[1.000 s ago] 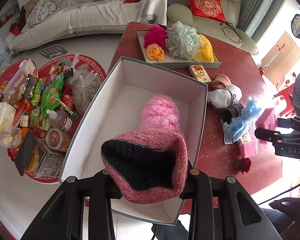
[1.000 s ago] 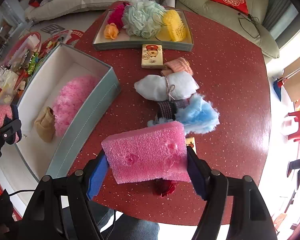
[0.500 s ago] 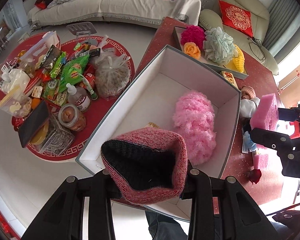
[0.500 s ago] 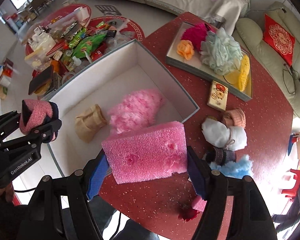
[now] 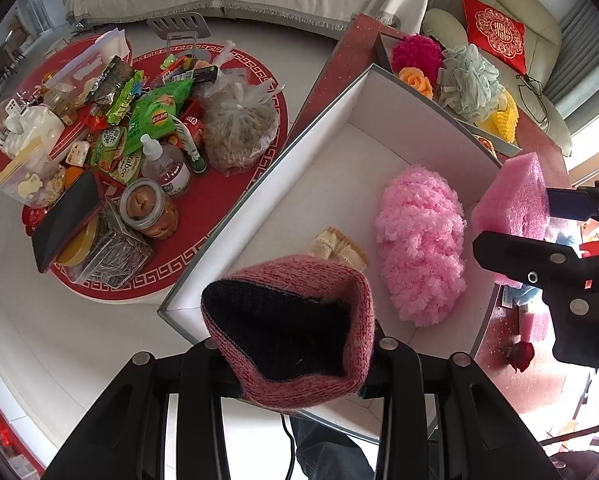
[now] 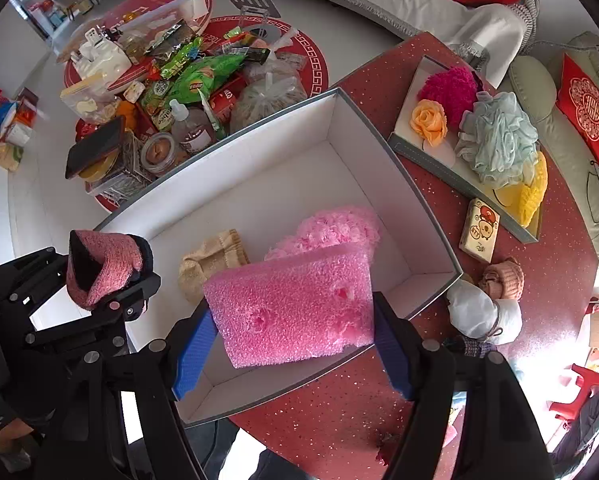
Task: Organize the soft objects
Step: 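Carry the knit cuff and pink sponge with both grippers over the box, then open both grippers to drop the cuff and sponge into the box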
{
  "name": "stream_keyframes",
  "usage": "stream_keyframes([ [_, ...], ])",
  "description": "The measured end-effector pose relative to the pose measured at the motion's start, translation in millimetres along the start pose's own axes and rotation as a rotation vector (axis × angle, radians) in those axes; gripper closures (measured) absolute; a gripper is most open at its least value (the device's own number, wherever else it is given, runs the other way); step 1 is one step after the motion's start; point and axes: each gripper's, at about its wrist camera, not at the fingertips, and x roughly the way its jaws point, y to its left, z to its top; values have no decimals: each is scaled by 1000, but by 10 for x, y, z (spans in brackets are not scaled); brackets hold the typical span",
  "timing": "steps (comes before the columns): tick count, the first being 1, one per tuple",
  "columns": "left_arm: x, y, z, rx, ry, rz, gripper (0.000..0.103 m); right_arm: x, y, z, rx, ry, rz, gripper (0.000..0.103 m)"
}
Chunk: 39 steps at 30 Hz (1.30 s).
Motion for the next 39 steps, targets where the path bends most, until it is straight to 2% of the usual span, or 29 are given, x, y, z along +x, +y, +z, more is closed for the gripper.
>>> stream_keyframes([
  [13, 190, -74, 136, 22, 33, -7, 65, 153, -178, 213, 53, 27, 5, 26],
  [37, 319, -64, 166, 27, 64, 4, 65, 302, 67, 534, -27, 30, 0, 26],
  [38, 318, -72, 170, 32, 66, -5, 63, 310, 62, 542, -28, 30, 0, 26],
  [39, 310, -86, 174, 37, 64, -6, 50, 316, 59, 548, -30, 31, -1, 26],
])
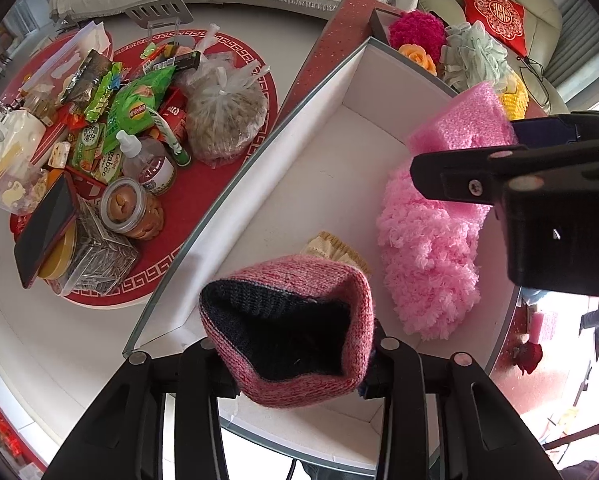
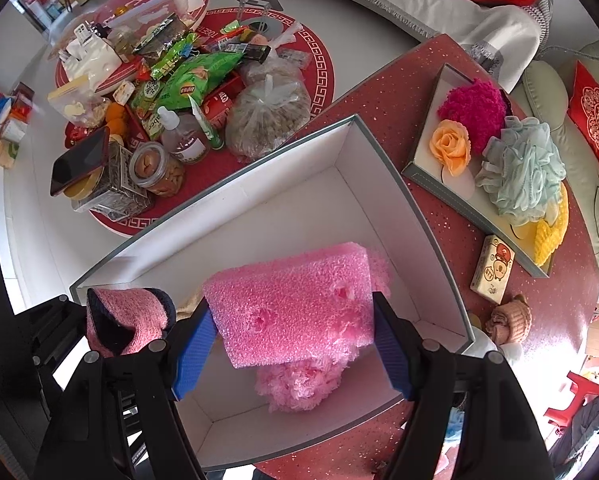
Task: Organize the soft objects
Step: 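Open both grippers to drop the cuff and sponge into the box, then move both grippers back toward the remaining items on the table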
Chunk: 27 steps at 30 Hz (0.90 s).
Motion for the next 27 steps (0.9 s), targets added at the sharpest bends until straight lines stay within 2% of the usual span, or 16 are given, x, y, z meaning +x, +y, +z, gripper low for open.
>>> stream_keyframes([
  [1, -18, -13, 2, 6, -10, 1, 43, 4, -4, 5, -2, 0, -5, 26],
  [2, -41, -29, 1, 15, -24, 3, 26, 6, -12, 9, -2, 0, -10, 26],
  [3, -63, -52, 1, 25, -33, 8, 15, 4, -22, 12, 1, -1, -15, 26],
  [5, -85, -89, 7, 38, -36, 10, 11, -1, -50, 15, 11, -5, -17, 24],
  [8, -101, -117, 21, 45, -44, 4, 11, 10, -95, 7, 27, 1, 4, 22],
  [9, -101, -124, 21, 48, -46, 10, 3, 15, -108, 0, 30, 2, 12, 21],
  [10, -100, -131, 20, 47, -44, 16, 0, 18, -120, -8, 33, 0, 27, 19],
  [13, -95, -119, 14, 27, -34, 15, 0, 2, -174, -39, 59, -18, 56, 17],
  [15, -84, -104, 11, 17, -26, 26, 0, -14, -213, -55, 78, -29, 62, 0],
  [19, -70, -77, -4, -2, -7, 8, 0, -32, -283, -88, 97, -48, 74, 0],
  [27, -65, -212, -23, 28, 19, 35, 0, -58, -399, -243, 126, -37, 118, 0],
])
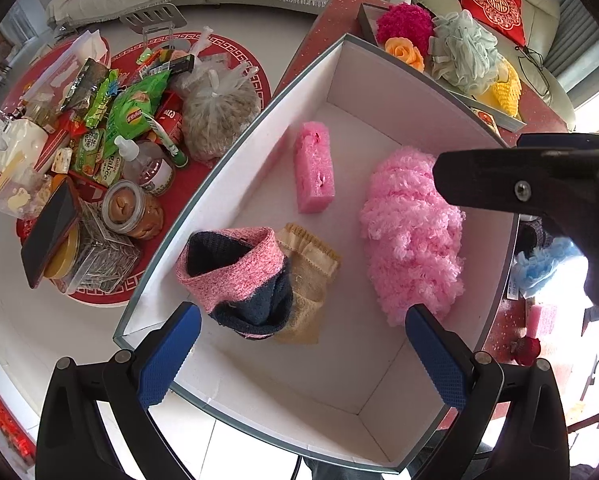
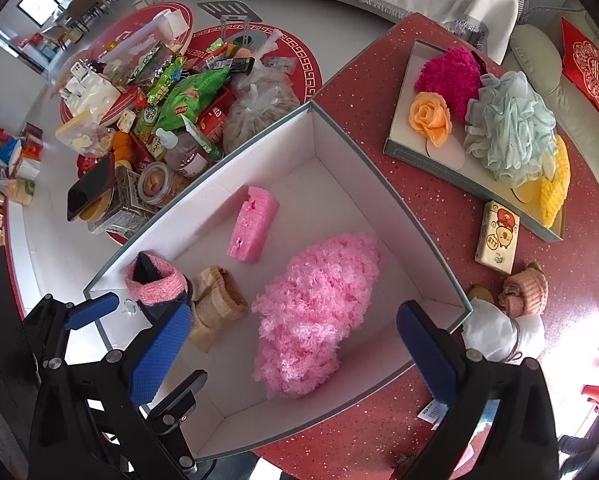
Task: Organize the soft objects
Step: 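Move both grippers back toward the remaining items on the table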
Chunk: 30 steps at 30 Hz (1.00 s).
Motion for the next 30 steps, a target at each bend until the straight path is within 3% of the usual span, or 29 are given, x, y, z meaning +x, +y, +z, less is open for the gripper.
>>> stream_keyframes([
  [9, 7, -376, -27, 78, 36, 25, 0, -47, -422, -433, 80, 19, 15, 0],
  [21, -29, -1163, -169, 224, 59, 58, 0, -122, -1207, -1166, 247, 12, 52, 0],
  [30, -117, -1543, -420, 279, 87, 96, 0, 60, -1859, -1410, 339, 23, 41, 0],
])
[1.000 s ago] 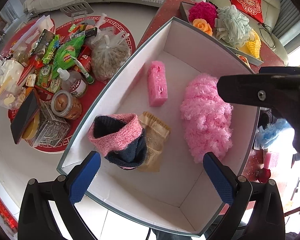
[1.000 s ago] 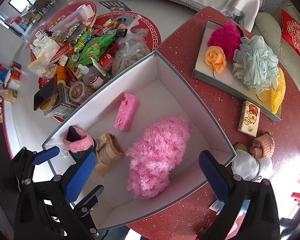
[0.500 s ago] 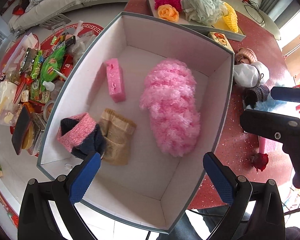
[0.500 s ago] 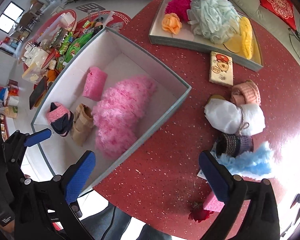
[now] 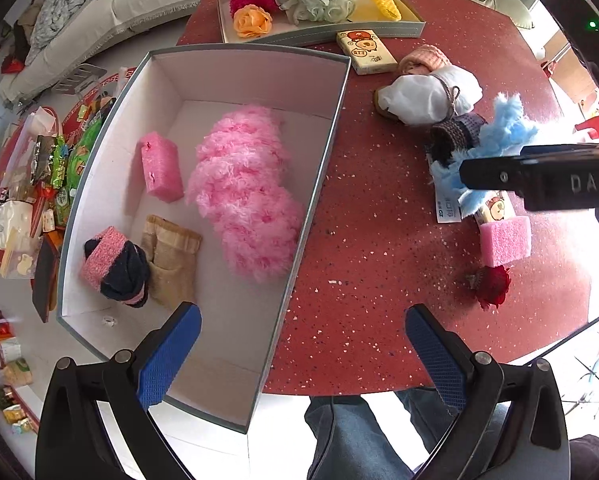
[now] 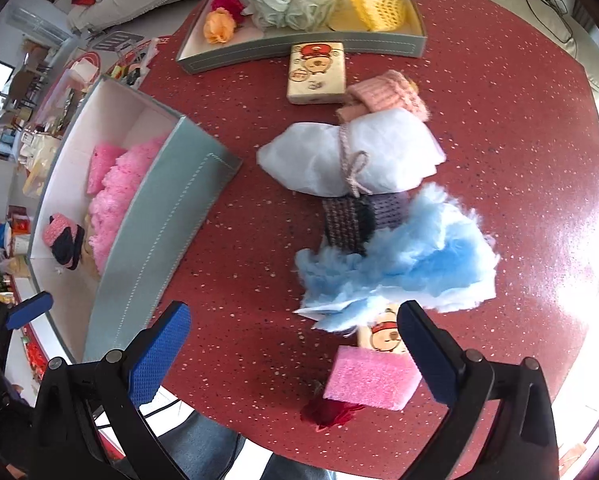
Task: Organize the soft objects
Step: 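Move both grippers back toward the remaining items on the table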
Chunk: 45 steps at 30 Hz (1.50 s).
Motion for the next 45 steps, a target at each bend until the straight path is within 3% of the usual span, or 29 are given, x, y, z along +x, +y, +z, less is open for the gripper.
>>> stream_keyframes([
  [4, 1, -92, -53, -14, 21, 14, 0, 30, -448, 15, 102, 2, -13, 0],
  [8, 48, -260, -52, -12, 44, 9, 0, 92, -981, -28, 199, 46, -109, 0],
  [15, 149, -739, 59, 62, 72, -7, 0, 202, -1727, -378, 320, 135, -155, 0],
  [24, 442, -1443, 303, 56, 138, -134, 0, 176, -2075, -980, 413, 135, -77, 0],
  [32, 841, -2031, 484, 61, 150, -109, 0, 137, -2310, -1518, 469, 155, -44, 0],
  [37, 945, -1733, 485, -5, 135, -40, 0, 120, -2418, -1693, 445, 151, -47, 0],
  [41, 1008, -1233, 466, -98, 158, 3, 0, 84, -2211, -1361, 389, 119, -5, 0],
  [45, 1003, -967, 449, -160, 165, -6, 0, 82, -1887, -954, 287, 78, 34, 0],
])
